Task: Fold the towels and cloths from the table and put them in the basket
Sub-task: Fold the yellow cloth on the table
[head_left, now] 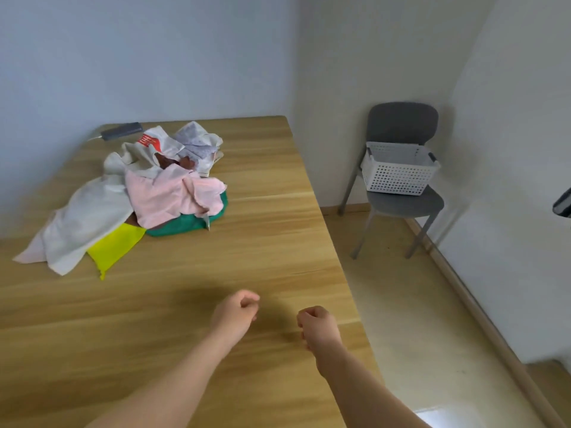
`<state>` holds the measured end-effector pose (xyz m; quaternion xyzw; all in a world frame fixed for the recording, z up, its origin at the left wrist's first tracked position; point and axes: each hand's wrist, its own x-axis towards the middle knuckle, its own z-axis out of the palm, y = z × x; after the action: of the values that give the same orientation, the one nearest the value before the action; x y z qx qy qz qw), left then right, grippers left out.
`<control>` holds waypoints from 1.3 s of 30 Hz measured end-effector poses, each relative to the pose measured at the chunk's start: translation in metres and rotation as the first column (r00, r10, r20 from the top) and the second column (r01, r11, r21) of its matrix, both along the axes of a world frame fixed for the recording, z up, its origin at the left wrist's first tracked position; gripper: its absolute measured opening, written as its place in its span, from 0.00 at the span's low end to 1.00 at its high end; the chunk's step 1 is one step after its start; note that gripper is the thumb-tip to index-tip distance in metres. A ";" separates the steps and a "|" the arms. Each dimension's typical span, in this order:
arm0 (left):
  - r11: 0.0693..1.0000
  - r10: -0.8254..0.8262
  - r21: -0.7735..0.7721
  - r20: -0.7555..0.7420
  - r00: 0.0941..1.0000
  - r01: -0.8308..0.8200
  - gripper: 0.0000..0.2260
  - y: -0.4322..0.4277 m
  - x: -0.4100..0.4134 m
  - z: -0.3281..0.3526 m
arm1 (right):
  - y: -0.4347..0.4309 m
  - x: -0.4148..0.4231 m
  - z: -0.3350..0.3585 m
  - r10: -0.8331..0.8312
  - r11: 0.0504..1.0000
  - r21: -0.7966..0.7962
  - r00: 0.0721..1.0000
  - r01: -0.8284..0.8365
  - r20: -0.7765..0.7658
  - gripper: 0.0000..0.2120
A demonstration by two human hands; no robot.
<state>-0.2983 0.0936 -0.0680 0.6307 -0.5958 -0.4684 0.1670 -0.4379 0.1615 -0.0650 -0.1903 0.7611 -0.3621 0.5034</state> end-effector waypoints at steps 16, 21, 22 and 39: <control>0.981 0.176 -0.177 0.598 0.782 -0.085 0.27 -0.229 0.170 -0.025 | -0.158 0.100 -0.020 0.120 0.988 0.110 0.989 -0.111 -0.081 0.04; 0.980 0.070 -0.172 0.760 0.646 0.096 0.20 -0.226 0.179 -0.033 | -0.161 0.101 -0.019 0.136 0.981 0.147 0.988 -0.124 -0.078 0.03; 0.968 0.064 -0.202 0.771 0.634 0.147 0.17 -0.222 0.180 -0.035 | -0.160 0.101 -0.018 0.145 0.980 0.147 0.986 -0.133 -0.076 0.03; 0.907 0.236 -0.122 -0.644 0.728 -0.402 0.09 -0.204 0.103 0.164 | -0.166 0.099 0.114 0.225 0.933 -0.297 0.973 -0.202 0.044 0.12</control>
<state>-0.1957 -0.1101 0.0961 0.5099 -0.4447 -0.5318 0.5094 -0.3393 -0.0044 0.0486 -0.3294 0.6545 -0.4201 0.5353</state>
